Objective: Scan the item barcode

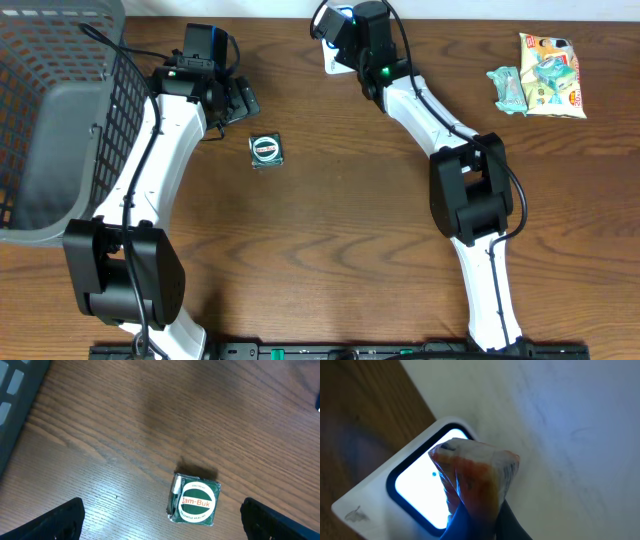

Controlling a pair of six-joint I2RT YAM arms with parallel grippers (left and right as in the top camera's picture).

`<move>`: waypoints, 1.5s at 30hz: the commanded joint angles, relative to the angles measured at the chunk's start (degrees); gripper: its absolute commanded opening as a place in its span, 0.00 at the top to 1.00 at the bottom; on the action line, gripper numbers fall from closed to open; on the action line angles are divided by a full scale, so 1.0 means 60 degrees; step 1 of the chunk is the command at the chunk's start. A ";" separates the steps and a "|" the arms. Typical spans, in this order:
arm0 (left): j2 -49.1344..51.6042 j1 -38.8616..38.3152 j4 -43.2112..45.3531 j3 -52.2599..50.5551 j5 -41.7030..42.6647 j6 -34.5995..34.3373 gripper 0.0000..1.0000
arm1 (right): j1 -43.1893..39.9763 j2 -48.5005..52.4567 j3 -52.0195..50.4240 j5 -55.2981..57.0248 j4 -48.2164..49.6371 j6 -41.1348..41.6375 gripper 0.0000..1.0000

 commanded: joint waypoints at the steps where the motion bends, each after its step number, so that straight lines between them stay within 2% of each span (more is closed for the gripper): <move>1: 0.0044 -0.0004 -0.0033 0.0073 -0.0087 -0.0018 0.02 | 0.0029 -0.0255 0.0087 0.0240 0.0113 -0.0011 0.99; 6: 0.0044 -0.0004 -0.0033 0.0073 -0.0087 -0.0022 0.02 | -0.0404 -0.0801 0.0098 0.1086 -0.0007 0.0871 0.99; 10: 0.0044 -0.0004 -0.0033 0.0073 -0.0087 -0.0018 0.02 | -0.1257 -0.1381 0.0098 0.1588 -0.0732 0.1829 0.99; 13: 0.0044 -0.0004 -0.0033 0.0073 -0.0087 -0.0018 0.02 | -0.2106 -0.1654 0.0098 0.2058 -0.1745 0.2510 0.99; 18: 0.0044 -0.0004 -0.0033 0.0073 -0.0087 -0.0018 0.02 | -0.3672 -0.1610 0.0069 0.2568 -0.4029 0.2568 0.98; 20: 0.0044 -0.0004 -0.0033 0.0073 -0.0087 -0.0018 0.02 | -0.4058 -0.1577 0.0069 0.2572 -0.4419 0.2565 0.83; 24: 0.0044 -0.0004 -0.0033 0.0073 -0.0087 -0.0018 0.02 | -0.4641 -0.1559 0.0058 0.2572 -0.4834 0.3042 0.81; 25: 0.0044 -0.0004 -0.0033 0.0073 -0.0087 -0.0018 0.02 | -0.4776 -0.1559 0.0051 0.2572 -0.4892 0.3355 0.76; 27: 0.0044 -0.0004 -0.0033 0.0073 -0.0087 -0.0018 0.02 | -0.4943 -0.1559 0.0051 0.2568 -0.4998 0.3883 0.59; 29: 0.0044 -0.0004 -0.0033 0.0073 -0.0087 -0.0018 0.02 | -0.5085 -0.1559 0.0044 0.2492 -0.5151 0.4492 0.31; 30: 0.0044 -0.0004 -0.0033 0.0073 -0.0087 -0.0018 0.02 | -0.5122 -0.1559 0.0040 0.2357 -0.5220 0.4579 0.20; 32: 0.0044 -0.0004 -0.0033 0.0073 -0.0087 -0.0018 0.02 | -0.5147 -0.1559 0.0040 0.1767 -0.5395 0.4605 0.03; 33: 0.0044 -0.0004 -0.0033 0.0073 -0.0087 -0.0018 0.02 | -0.5144 -0.1559 0.0040 0.1359 -0.5501 0.4605 0.01; 39: 0.0044 -0.0004 -0.0033 0.0073 -0.0087 -0.0018 0.02 | -0.4801 -0.1570 0.0044 -0.1807 -0.5690 0.5526 0.01; 43: 0.0044 -0.0004 -0.0033 0.0073 -0.0087 -0.0018 0.02 | -0.4269 -0.1716 0.0044 -0.6878 -0.4368 0.7715 0.01; 45: 0.0044 -0.0004 -0.0033 0.0073 -0.0087 -0.0022 0.02 | -0.4069 -0.1712 0.0044 -0.8568 -0.3534 0.8878 0.01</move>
